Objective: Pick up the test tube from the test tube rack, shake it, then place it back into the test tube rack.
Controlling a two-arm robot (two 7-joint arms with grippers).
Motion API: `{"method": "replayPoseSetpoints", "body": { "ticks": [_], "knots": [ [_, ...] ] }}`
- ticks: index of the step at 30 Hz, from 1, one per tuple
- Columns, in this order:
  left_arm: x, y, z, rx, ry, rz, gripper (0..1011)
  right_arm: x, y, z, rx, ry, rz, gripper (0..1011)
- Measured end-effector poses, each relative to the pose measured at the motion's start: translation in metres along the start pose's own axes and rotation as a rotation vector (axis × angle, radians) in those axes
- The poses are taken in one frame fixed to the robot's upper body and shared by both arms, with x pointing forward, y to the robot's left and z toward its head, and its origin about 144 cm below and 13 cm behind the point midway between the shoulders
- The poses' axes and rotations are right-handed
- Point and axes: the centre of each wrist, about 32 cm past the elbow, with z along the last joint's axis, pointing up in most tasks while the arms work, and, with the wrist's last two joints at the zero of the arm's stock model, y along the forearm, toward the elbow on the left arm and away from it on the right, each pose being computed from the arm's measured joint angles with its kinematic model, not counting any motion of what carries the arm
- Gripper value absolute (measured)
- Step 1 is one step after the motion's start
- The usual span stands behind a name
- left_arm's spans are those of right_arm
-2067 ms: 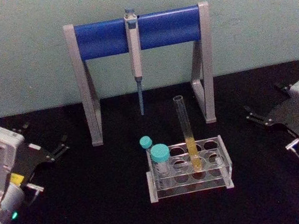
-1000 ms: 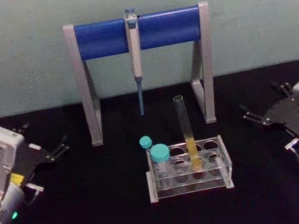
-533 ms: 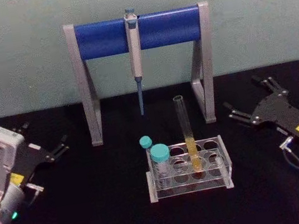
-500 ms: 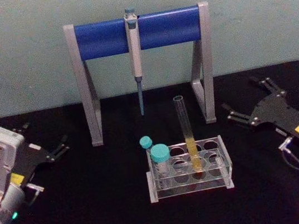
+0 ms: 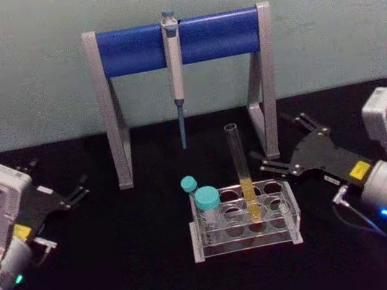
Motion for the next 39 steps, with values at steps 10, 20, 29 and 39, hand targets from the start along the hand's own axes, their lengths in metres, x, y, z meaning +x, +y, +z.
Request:
{"method": "replayPoseSetpoints", "body": {
  "ticks": [10,20,29,39],
  "knots": [
    [0.000,0.000,0.000,0.000,0.000,0.000,1001,-0.001,0.023,0.005,-0.048,0.047,0.042,1000],
    [0.000,0.000,0.000,0.000,0.000,0.000,1001,0.000,0.039,0.010,-0.090,0.079,0.067,1000],
    [0.000,0.000,0.000,0.000,0.000,0.000,1001,0.001,0.044,0.010,-0.125,0.108,0.081,1000],
    [0.000,0.000,0.000,0.000,0.000,0.000,1001,0.002,0.044,0.009,-0.135,0.127,0.086,1000]
  ]
}}
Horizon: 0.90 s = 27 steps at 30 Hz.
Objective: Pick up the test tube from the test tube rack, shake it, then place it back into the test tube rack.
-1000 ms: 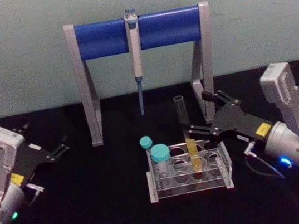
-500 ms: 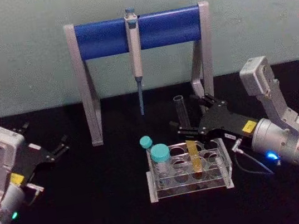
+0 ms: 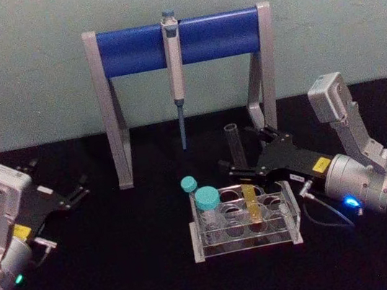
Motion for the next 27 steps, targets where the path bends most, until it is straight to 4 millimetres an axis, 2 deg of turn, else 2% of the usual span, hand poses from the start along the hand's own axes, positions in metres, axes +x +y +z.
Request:
{"method": "replayPoseSetpoints", "body": {
  "ticks": [17,24,27],
  "knots": [
    [0.0000,0.0000,0.0000,0.000,0.000,0.000,1001,-0.0002,-0.0003,-0.0003,0.001,0.001,0.000,998],
    [0.0000,0.0000,0.0000,0.000,0.000,0.000,1001,-0.0003,-0.0003,-0.0003,0.001,0.001,0.000,882],
    [0.0000,0.0000,0.0000,0.000,0.000,0.000,1001,-0.0003,-0.0003,-0.0003,0.002,0.001,-0.001,785]
  ]
}}
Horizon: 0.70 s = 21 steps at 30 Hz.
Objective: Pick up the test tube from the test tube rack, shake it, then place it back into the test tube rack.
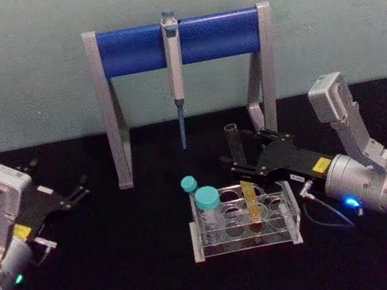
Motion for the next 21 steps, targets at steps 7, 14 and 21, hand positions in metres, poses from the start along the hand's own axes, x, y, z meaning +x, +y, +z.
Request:
{"method": "replayPoseSetpoints", "body": {
  "ticks": [7,14,21],
  "knots": [
    [0.0000,0.0000,0.0000,0.000,0.000,0.000,1001,0.0000,0.0000,0.0000,0.001,0.000,0.000,576],
    [0.0000,0.0000,0.0000,0.000,0.000,0.000,1001,0.0000,0.0000,0.0000,0.001,0.000,0.000,328],
    [0.0000,0.0000,0.0000,0.000,0.000,0.000,1001,0.0000,0.0000,0.0000,0.001,0.000,0.000,230]
  ]
}}
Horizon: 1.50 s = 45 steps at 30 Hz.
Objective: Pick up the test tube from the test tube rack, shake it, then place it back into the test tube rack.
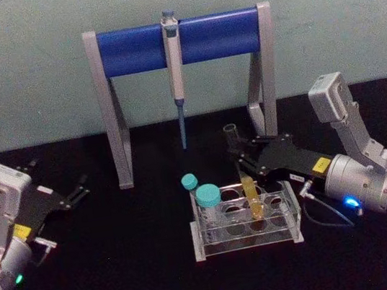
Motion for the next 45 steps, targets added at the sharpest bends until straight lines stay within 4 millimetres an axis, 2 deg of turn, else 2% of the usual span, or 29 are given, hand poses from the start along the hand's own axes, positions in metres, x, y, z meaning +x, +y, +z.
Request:
{"method": "replayPoseSetpoints", "body": {
  "ticks": [24,45],
  "knots": [
    [0.000,0.000,0.000,0.000,0.000,0.000,1001,0.000,0.000,0.000,0.003,-0.002,0.001,230],
    [0.000,0.000,0.000,0.000,0.000,0.000,1001,0.002,-0.021,0.010,0.239,0.029,0.000,229]
  ]
}}
